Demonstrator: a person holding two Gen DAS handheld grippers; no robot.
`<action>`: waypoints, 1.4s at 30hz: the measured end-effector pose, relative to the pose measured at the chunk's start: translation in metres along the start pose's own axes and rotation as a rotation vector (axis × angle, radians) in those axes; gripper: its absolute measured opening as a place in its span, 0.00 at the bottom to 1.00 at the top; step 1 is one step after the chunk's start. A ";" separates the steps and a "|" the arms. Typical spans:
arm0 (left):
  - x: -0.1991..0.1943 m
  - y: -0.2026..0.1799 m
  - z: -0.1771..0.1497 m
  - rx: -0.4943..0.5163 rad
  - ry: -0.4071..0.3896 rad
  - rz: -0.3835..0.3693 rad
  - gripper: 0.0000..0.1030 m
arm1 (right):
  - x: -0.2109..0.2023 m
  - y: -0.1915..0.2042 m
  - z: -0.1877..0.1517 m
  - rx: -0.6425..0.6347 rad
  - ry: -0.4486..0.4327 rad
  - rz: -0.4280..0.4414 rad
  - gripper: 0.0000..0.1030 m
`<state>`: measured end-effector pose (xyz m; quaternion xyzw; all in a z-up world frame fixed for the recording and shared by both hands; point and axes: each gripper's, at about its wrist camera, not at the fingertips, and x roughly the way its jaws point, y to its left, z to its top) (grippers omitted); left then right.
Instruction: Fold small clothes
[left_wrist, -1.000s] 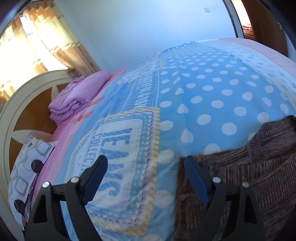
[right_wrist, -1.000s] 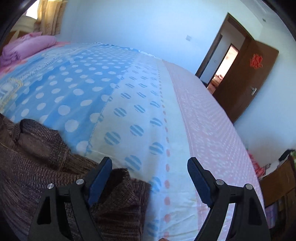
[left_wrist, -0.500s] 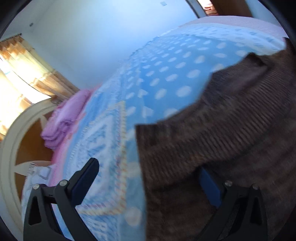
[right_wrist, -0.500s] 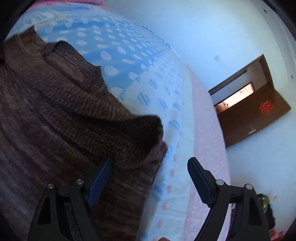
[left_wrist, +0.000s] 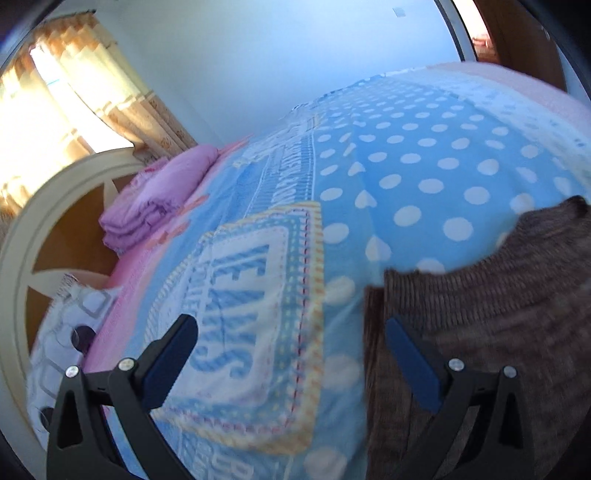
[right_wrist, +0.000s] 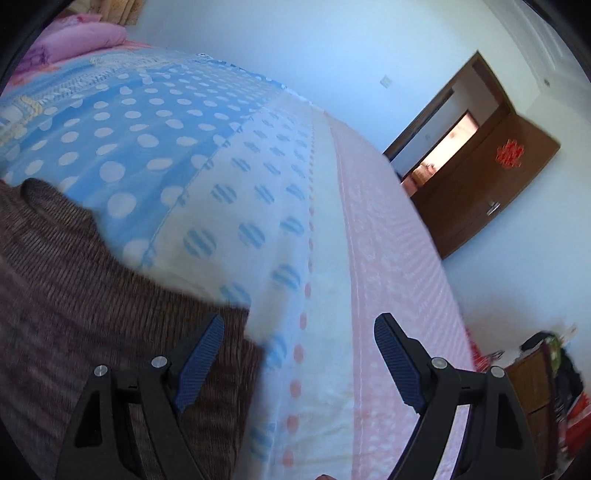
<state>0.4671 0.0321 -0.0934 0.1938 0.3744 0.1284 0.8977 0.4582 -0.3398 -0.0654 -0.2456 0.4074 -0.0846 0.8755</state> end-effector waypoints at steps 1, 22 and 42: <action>-0.011 0.007 -0.012 -0.013 0.003 -0.030 1.00 | -0.005 -0.012 -0.015 0.048 0.011 0.055 0.82; -0.068 0.007 -0.116 -0.217 0.055 -0.486 0.59 | -0.080 -0.016 -0.169 0.460 0.040 0.625 0.55; -0.073 0.022 -0.142 -0.258 0.061 -0.522 0.05 | -0.089 0.001 -0.181 0.380 0.039 0.669 0.06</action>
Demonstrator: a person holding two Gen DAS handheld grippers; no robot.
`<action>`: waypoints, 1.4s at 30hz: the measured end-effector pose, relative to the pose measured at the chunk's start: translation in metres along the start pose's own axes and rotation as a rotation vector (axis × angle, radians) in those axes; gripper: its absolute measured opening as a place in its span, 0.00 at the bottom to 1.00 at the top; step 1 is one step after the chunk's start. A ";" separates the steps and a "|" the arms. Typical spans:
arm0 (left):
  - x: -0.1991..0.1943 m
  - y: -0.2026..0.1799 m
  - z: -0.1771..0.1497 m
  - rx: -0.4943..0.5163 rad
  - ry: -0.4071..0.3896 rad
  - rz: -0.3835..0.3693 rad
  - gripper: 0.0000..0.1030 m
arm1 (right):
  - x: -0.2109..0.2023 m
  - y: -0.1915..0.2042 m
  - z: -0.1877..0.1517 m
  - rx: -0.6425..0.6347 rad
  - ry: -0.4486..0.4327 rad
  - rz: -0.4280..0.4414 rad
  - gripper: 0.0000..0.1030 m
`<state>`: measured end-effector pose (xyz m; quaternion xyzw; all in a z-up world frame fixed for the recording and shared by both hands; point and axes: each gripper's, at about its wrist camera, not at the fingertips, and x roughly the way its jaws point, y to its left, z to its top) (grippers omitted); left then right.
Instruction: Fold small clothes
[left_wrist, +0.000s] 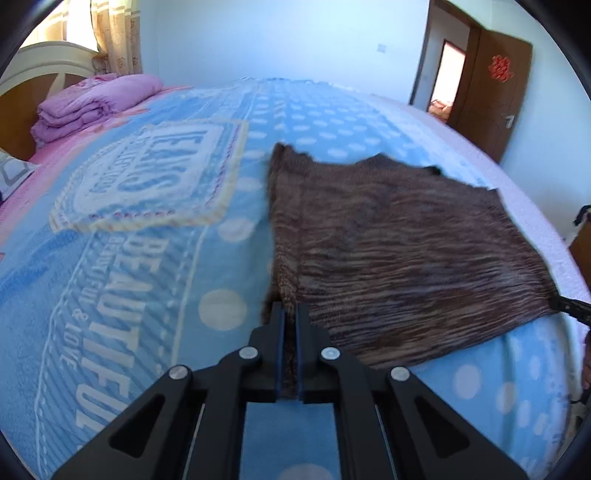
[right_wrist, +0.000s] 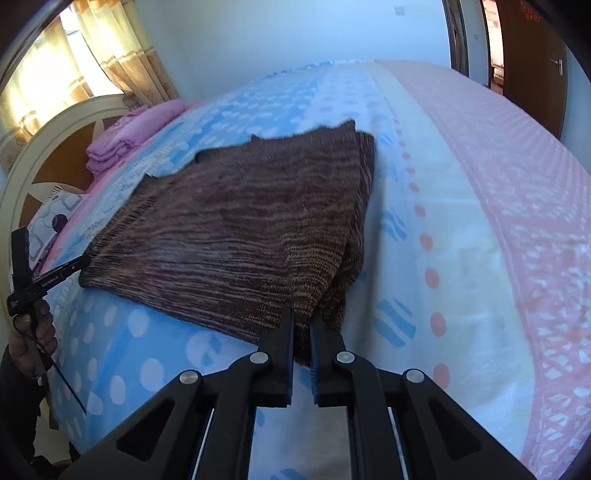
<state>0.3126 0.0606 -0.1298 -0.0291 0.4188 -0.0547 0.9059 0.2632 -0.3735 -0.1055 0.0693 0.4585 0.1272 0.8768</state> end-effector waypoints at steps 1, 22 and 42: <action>0.003 0.001 -0.001 -0.005 0.002 -0.001 0.06 | 0.005 -0.002 -0.001 0.006 0.014 0.005 0.06; 0.014 0.005 -0.001 -0.005 0.022 0.205 0.77 | 0.060 0.106 0.035 -0.233 0.029 -0.091 0.44; 0.006 0.018 -0.011 -0.086 -0.003 0.156 0.90 | 0.070 0.160 0.011 -0.300 -0.011 -0.031 0.44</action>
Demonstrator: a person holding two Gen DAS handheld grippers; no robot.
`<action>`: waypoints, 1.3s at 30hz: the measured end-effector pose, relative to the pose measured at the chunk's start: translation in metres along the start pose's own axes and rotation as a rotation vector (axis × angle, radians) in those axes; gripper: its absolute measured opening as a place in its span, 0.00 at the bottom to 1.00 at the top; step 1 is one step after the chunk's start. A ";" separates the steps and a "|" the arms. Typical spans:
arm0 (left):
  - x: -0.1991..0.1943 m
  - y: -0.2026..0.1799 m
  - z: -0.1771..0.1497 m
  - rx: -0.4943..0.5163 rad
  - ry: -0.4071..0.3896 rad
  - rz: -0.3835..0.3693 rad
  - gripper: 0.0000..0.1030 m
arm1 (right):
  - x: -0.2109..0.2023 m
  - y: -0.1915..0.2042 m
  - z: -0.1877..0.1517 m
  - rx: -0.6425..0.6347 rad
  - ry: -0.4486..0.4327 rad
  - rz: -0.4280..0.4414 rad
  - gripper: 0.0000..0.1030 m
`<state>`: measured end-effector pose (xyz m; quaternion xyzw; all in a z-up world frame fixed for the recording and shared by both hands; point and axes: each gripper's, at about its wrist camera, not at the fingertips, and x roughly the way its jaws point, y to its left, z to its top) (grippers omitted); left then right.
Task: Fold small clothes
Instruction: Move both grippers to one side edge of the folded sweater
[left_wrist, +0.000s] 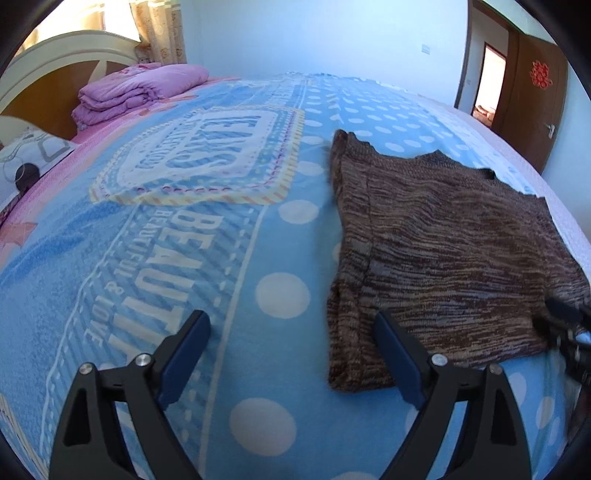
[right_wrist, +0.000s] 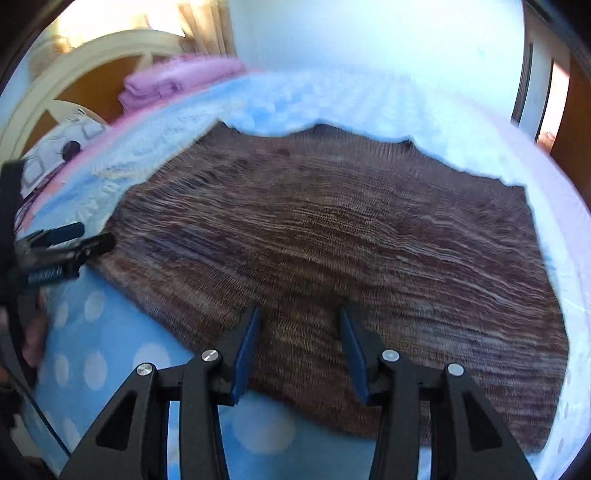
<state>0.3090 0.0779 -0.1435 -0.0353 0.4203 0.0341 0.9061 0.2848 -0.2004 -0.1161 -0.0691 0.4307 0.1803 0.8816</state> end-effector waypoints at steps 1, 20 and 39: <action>-0.002 0.002 -0.002 -0.004 -0.002 -0.008 0.90 | -0.006 0.000 -0.006 0.003 -0.002 0.005 0.44; -0.023 0.065 0.044 -0.013 -0.070 -0.080 0.95 | -0.026 0.128 0.004 -0.450 -0.115 -0.072 0.48; 0.069 0.016 0.121 -0.008 0.060 -0.345 0.96 | 0.027 0.193 0.014 -0.587 -0.127 -0.108 0.48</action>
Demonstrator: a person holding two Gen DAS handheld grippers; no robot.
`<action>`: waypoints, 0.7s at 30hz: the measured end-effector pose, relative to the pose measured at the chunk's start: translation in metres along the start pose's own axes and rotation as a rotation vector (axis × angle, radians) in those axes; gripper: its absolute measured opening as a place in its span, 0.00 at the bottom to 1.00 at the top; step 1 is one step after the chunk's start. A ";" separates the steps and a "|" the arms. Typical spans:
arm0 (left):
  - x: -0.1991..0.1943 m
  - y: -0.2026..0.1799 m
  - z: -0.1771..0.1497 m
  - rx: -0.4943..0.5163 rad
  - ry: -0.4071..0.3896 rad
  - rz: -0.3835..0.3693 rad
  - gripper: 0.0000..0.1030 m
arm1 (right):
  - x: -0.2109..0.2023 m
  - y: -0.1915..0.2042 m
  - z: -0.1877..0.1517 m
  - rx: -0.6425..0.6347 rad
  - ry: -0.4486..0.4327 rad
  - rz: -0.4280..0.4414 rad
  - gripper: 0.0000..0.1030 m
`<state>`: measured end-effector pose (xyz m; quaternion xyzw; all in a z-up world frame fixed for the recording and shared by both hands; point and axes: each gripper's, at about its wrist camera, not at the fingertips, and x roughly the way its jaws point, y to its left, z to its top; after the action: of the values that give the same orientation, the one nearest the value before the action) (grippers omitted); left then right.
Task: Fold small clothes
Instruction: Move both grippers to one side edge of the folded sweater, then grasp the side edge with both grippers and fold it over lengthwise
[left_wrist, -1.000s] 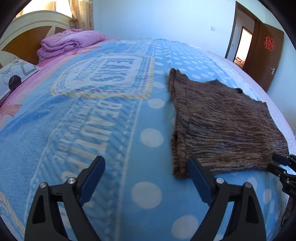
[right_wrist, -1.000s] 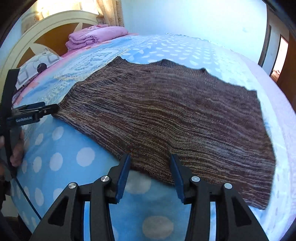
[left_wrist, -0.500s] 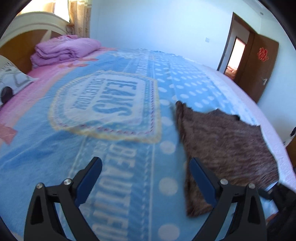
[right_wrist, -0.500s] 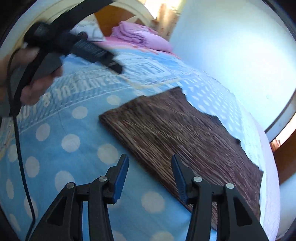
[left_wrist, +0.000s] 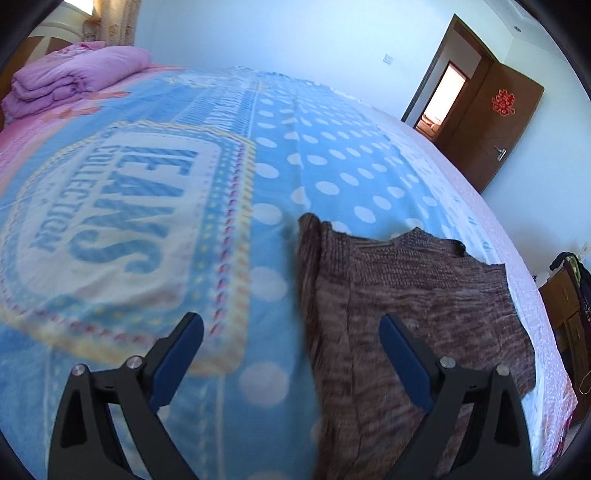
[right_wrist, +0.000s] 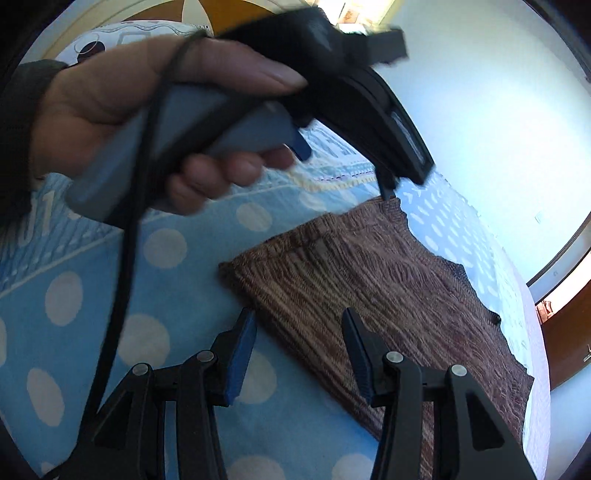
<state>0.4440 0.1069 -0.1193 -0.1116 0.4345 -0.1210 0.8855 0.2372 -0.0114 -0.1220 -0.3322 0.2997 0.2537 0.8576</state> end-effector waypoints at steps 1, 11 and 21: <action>0.006 -0.002 0.003 0.006 0.011 -0.008 0.96 | 0.001 0.000 0.001 0.000 -0.001 -0.003 0.48; 0.045 -0.008 0.022 0.046 0.056 0.006 0.70 | 0.006 0.008 0.006 -0.029 -0.006 -0.019 0.33; 0.052 -0.019 0.027 0.072 0.078 -0.040 0.11 | 0.003 0.014 0.010 -0.036 -0.002 0.022 0.06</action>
<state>0.4940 0.0754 -0.1357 -0.0836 0.4617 -0.1586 0.8687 0.2341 0.0056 -0.1240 -0.3439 0.2979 0.2685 0.8491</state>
